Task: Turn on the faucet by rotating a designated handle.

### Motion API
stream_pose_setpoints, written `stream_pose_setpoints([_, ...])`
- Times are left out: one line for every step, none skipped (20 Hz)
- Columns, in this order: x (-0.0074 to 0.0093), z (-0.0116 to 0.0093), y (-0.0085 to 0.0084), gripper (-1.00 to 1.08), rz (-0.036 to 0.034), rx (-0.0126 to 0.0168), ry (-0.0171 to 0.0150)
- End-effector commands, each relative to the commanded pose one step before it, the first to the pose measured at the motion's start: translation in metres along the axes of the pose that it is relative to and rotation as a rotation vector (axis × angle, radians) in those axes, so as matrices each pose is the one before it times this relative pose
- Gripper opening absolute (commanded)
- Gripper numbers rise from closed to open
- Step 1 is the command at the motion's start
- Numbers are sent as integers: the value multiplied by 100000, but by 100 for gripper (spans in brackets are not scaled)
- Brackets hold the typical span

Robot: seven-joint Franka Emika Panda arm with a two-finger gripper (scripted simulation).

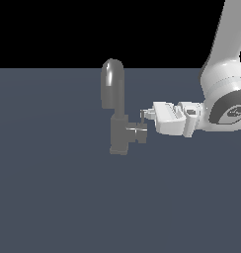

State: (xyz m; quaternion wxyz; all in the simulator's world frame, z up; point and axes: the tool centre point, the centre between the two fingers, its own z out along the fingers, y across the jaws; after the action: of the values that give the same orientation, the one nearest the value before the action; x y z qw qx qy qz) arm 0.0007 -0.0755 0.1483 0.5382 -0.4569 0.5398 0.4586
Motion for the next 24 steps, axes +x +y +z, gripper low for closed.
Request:
stream_pose_setpoints([-173,5,764,-100,-9,5,-3])
stream_pose_setpoints([-68,2,305,-100,0,0,0])
stream_pose_setpoints([-69,2,307,-100,0,0,0])
stream_pose_setpoints([-69,2,309,-100,0,0,0])
stream_pose_setpoints([-70,2,311,-100,0,0,0])
stream_pose_setpoints([-70,1,313,-100,0,0,0])
stream_pose_setpoints([-71,1,315,-100,0,0,0])
stream_pose_setpoints([-71,1,317,-100,0,0,0])
stream_pose_setpoints([-72,0,319,-100,0,0,0])
stream_pose_setpoints([-72,0,321,-100,0,0,0])
stream_pose_setpoints([0,0,0,-100,0,0,0])
stream_pose_setpoints([-224,27,-859,-100,-1315,485,445])
stream_pose_setpoints([228,-1,414,-100,96,-37,-36])
stream_pose_setpoints([229,-1,418,-100,96,-37,-36])
stream_pose_setpoints([231,-1,421,-100,96,-37,-36])
stream_pose_setpoints([233,-1,424,-100,96,-37,-36])
stream_pose_setpoints([234,-2,428,-100,96,-37,-36])
stream_pose_setpoints([236,-2,431,-100,96,-37,-35])
stream_pose_setpoints([238,-2,434,-100,97,-37,-35])
stream_pose_setpoints([240,-2,438,-100,97,-37,-35])
stream_pose_setpoints([246,-1,440,-100,106,-41,-37])
stream_pose_setpoints([244,-3,444,-100,97,-37,-33])
stream_pose_setpoints([251,-2,446,-100,107,-41,-36])
stream_pose_setpoints([249,-4,450,-100,98,-37,-31])
